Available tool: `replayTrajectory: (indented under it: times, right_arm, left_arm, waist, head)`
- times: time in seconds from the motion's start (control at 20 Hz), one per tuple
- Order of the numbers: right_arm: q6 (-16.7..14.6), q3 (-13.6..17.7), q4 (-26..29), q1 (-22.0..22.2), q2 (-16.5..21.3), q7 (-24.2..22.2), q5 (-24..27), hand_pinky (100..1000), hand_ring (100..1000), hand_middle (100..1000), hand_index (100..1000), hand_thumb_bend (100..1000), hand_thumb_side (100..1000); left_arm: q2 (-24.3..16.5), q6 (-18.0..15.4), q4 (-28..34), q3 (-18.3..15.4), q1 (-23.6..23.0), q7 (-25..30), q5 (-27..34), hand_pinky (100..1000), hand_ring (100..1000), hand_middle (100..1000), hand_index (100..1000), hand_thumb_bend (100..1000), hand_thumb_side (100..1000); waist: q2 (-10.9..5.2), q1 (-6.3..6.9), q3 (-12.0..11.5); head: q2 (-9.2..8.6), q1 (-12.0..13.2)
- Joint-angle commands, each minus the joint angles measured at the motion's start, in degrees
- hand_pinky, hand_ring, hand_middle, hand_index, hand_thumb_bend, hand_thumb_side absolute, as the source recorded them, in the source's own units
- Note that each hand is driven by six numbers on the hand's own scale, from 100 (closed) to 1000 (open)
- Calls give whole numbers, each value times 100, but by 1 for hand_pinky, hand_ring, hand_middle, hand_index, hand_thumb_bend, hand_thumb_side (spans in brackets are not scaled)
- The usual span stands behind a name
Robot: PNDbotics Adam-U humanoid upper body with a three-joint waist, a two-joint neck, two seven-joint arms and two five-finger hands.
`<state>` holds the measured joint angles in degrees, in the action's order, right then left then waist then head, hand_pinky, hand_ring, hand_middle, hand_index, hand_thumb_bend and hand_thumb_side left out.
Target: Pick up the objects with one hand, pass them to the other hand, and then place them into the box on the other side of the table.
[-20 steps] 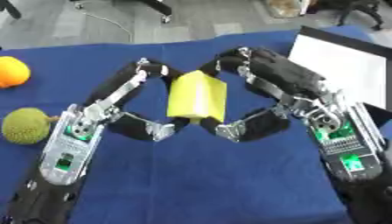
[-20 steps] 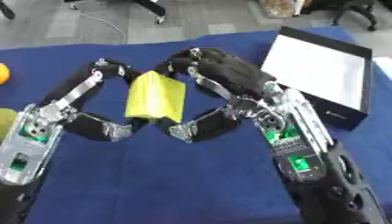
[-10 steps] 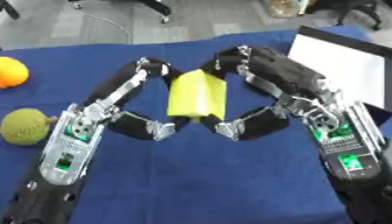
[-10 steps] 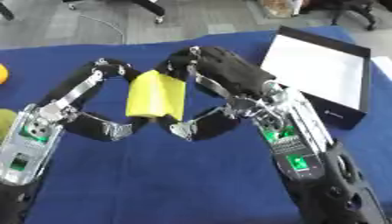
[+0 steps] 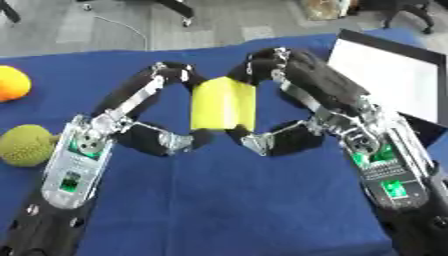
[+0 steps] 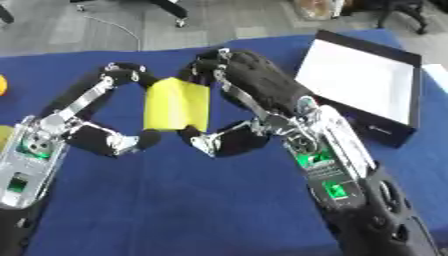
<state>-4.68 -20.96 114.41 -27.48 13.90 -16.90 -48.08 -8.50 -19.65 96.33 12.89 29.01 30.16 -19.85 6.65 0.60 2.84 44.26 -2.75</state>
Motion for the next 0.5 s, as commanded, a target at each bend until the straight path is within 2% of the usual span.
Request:
replayTrajectory:
  times: [0.05,0.5]
  right_arm:
    - [74,147,19,-111,35,122,-78,589,555,205,440,100,100]
    - [96,139,19,-99,30,124,-1,587,556,201,434,100,100]
  left_arm:
    - [77,-60,82,138,54,98,29,797,591,622,670,526,572]
    - [130,-59,-15,116,72,84,25,803,611,658,704,569,587]
  waist:
    - [-53,-42,9]
    - [-56,-39,16]
  head:
    - [-14,-8]
    - [-14,-6]
